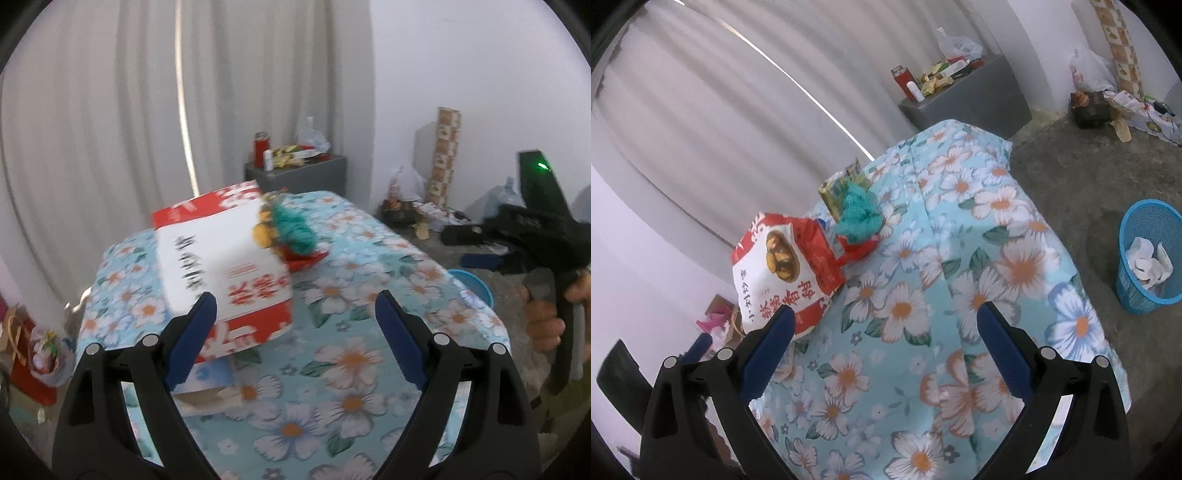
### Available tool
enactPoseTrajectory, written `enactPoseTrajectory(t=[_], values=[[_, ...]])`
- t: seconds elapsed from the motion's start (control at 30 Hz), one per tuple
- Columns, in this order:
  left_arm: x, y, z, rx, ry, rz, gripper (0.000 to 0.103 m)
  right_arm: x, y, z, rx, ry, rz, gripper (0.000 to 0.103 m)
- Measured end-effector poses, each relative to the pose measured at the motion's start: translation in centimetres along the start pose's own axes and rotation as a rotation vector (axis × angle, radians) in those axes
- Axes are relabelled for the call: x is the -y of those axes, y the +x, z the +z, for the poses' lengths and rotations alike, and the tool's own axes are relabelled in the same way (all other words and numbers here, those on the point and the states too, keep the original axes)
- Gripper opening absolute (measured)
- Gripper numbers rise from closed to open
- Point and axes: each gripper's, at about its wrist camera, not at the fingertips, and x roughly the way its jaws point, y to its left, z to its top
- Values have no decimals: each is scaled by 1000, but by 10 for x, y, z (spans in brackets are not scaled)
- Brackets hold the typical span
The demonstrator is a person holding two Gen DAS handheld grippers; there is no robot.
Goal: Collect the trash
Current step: 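Move both tools toward the yellow snack packet and green plastic bag, then grasp the yellow Snack packet with left tool while right tool grasps the green plastic bag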
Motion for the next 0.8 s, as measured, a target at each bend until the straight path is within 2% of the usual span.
enactPoseTrajectory(t=[0.07, 0.2, 0.3, 0.4, 0.53, 0.67, 0.8], values=[[12, 2, 2, 20, 32, -27, 83, 5, 2, 8, -11, 4, 16, 96], [35, 9, 3, 56, 117, -36, 83, 11, 8, 23, -41, 7, 50, 96], [52, 21, 3, 65, 196, 11, 83, 13, 15, 36, -65, -2, 76, 96], [59, 28, 6, 75, 236, 51, 83, 13, 22, 48, -84, -14, 106, 96], [51, 34, 17, 83, 198, 58, 83, 8, 36, 63, -102, -37, 145, 94], [37, 37, 36, 89, 142, 66, 83, -2, 63, 78, -138, -74, 176, 87], [15, 40, 73, 73, 90, 36, 78, -14, 103, 94, -199, -103, 193, 78]])
